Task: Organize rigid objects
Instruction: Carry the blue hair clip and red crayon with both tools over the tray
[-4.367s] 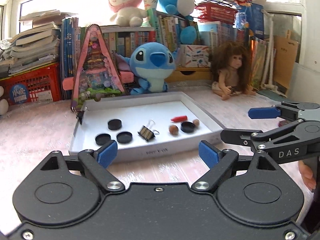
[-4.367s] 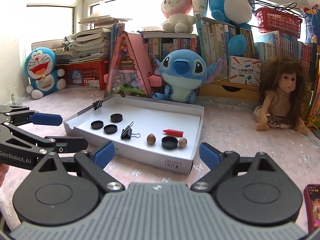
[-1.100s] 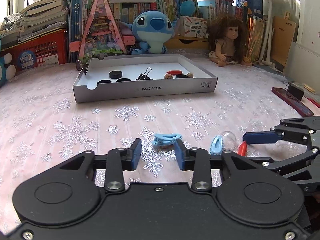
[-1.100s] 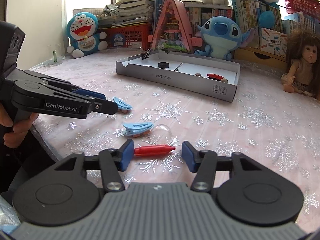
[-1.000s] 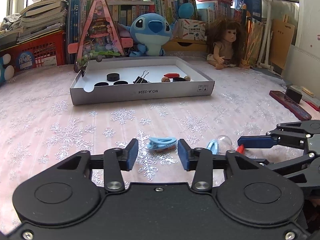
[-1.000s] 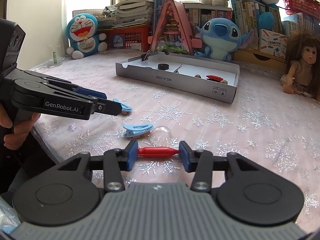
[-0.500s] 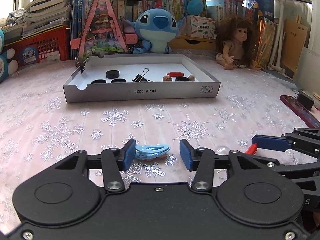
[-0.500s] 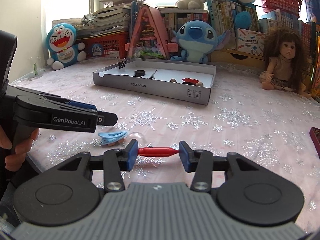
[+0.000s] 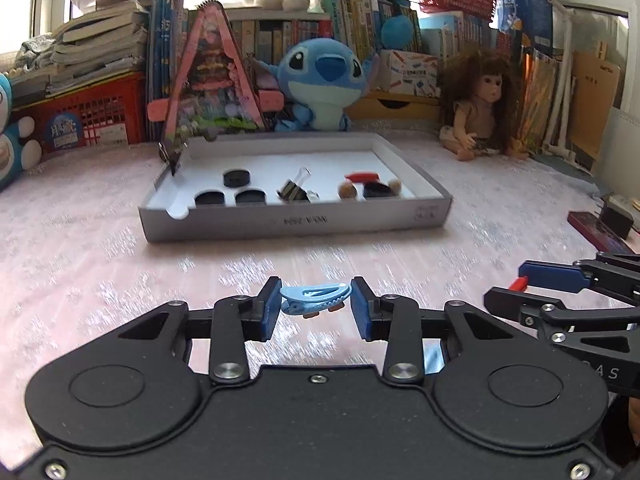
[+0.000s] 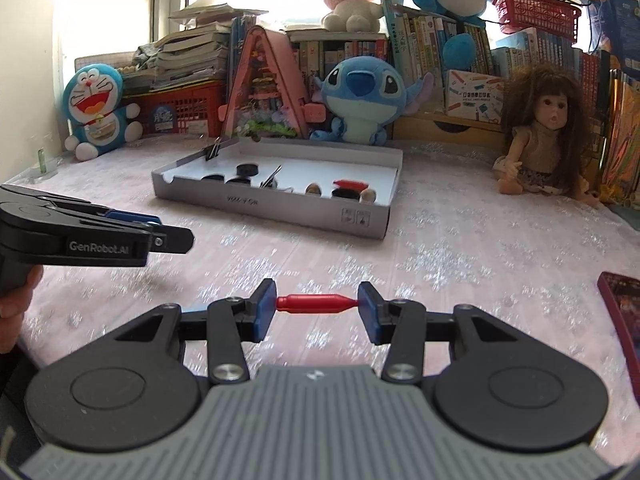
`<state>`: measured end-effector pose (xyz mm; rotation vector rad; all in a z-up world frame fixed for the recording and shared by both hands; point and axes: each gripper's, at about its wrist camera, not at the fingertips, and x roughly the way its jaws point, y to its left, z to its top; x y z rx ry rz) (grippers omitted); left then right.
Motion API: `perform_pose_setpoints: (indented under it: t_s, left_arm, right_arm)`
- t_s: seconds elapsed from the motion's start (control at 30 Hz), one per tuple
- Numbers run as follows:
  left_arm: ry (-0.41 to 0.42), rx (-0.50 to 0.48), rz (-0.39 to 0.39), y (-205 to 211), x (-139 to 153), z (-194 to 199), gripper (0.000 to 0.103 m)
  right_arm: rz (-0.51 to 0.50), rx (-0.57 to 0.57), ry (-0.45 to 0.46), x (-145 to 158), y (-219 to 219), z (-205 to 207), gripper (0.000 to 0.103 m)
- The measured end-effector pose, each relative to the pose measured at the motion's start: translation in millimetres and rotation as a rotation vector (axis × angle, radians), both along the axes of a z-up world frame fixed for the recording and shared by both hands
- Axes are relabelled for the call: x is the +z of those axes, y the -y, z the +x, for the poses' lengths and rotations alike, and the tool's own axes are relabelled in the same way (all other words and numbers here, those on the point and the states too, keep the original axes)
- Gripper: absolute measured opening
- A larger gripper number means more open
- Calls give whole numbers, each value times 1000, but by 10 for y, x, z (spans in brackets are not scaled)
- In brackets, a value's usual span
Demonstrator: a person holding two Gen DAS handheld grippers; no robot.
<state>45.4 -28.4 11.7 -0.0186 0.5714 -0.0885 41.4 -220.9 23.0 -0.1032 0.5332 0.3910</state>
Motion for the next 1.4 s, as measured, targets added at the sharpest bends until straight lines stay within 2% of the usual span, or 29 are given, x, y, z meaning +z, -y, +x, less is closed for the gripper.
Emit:
perform_pose_setpoints:
  t_s: [0.3, 0.57, 0.73, 0.97, 1.4]
  left_arm:
    - [56, 73, 8, -301, 372, 436, 35]
    - [68, 122, 11, -411, 512, 952, 35]
    - [72, 140, 12, -428, 516, 1293, 35]
    - [38, 160, 6, -438, 467, 1754, 35]
    - [-27, 173, 49, -400, 118, 2351, 35]
  right_arm:
    - [40, -80, 30, 255, 19, 466, 50]
    - [80, -122, 26, 364, -39, 986, 50]
    - [83, -144, 16, 353, -111, 1309, 50]
    - [137, -167, -47, 306, -172, 1750, 50]
    - [207, -191, -145, -2, -297, 2338, 50]
